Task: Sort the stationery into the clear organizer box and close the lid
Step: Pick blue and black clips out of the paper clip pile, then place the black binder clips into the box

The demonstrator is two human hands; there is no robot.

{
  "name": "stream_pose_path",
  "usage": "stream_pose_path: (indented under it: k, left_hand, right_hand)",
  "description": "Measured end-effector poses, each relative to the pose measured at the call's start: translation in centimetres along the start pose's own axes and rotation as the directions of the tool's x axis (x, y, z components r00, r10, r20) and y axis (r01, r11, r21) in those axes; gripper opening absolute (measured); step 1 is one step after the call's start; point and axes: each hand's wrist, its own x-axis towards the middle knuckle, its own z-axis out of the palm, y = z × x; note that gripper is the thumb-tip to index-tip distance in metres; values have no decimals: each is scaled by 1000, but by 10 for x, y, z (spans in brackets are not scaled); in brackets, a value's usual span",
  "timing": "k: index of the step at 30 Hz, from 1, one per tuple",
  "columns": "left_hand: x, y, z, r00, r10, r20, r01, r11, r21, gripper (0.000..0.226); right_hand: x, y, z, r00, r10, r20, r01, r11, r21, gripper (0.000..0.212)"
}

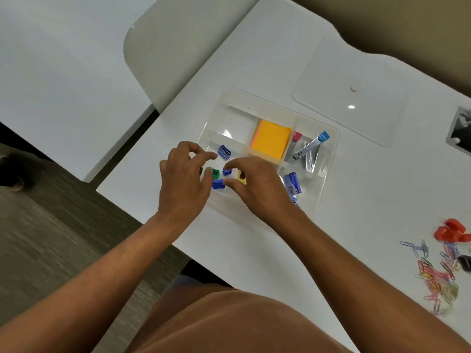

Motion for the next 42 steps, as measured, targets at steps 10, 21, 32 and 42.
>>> stream_pose_path:
  k: [10, 21, 32, 42]
  left_hand:
    - [-47, 125, 62, 947, 306, 94, -291, 945, -150, 30]
    - [-115, 291, 140, 692, 624, 362, -557, 782, -282, 31]
    - [-163, 361, 200, 592, 587, 552, -538, 798, -272, 35]
    - [-154, 377, 204, 661, 490, 568, -387, 871, -302, 29]
  right_hand:
    - [-100, 89, -49, 902, 216, -374, -205, 976, 70, 15]
    - [-272, 212, -107, 627, 544, -557, -461, 836, 298, 10]
    - [-331, 319, -142, 482, 575, -661, -645, 743, 177, 28]
    - [-316, 352, -143, 582, 562, -588, -663, 747, 59, 28]
